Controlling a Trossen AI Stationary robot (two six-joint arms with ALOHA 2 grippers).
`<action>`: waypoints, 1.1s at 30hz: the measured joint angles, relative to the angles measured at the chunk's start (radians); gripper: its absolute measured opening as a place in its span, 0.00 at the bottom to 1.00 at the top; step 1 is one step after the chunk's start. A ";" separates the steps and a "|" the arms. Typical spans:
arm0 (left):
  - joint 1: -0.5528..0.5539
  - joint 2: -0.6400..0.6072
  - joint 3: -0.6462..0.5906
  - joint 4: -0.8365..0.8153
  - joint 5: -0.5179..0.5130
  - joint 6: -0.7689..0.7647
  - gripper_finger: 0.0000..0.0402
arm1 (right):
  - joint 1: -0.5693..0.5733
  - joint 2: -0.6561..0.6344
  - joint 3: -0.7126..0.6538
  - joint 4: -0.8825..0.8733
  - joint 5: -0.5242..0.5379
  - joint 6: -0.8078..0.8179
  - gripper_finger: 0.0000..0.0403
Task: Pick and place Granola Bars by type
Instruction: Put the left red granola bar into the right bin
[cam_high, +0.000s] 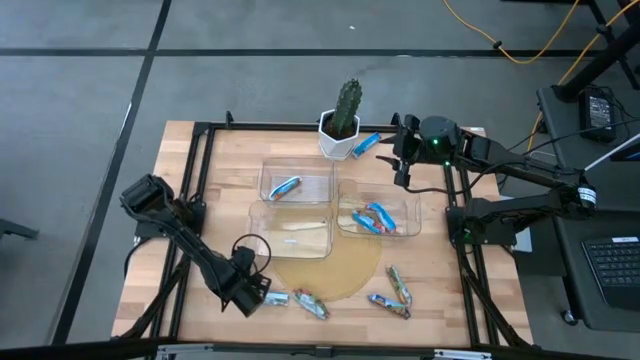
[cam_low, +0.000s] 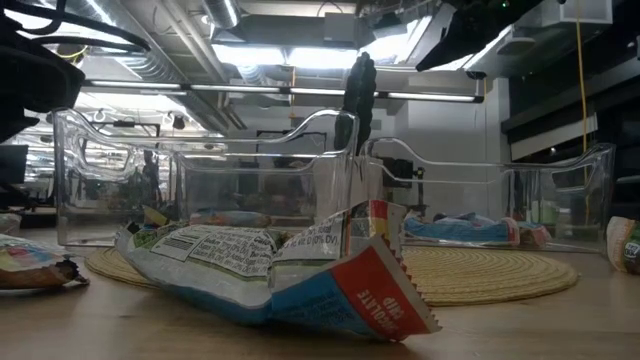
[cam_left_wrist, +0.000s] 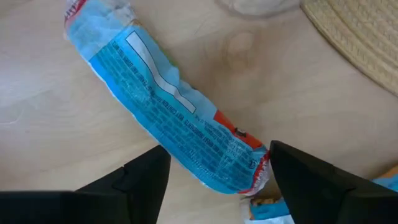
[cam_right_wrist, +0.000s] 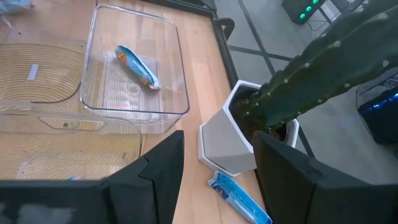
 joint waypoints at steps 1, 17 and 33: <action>-0.002 0.002 0.000 0.000 -0.003 -0.002 0.65 | 0.000 0.000 0.000 0.001 -0.004 0.001 0.48; -0.051 -0.029 0.034 -0.045 0.003 0.019 0.03 | 0.000 0.000 0.000 0.004 -0.025 0.006 0.48; -0.208 -0.291 0.322 -0.463 -0.271 0.080 0.02 | 0.000 0.000 0.000 0.005 -0.023 0.006 0.48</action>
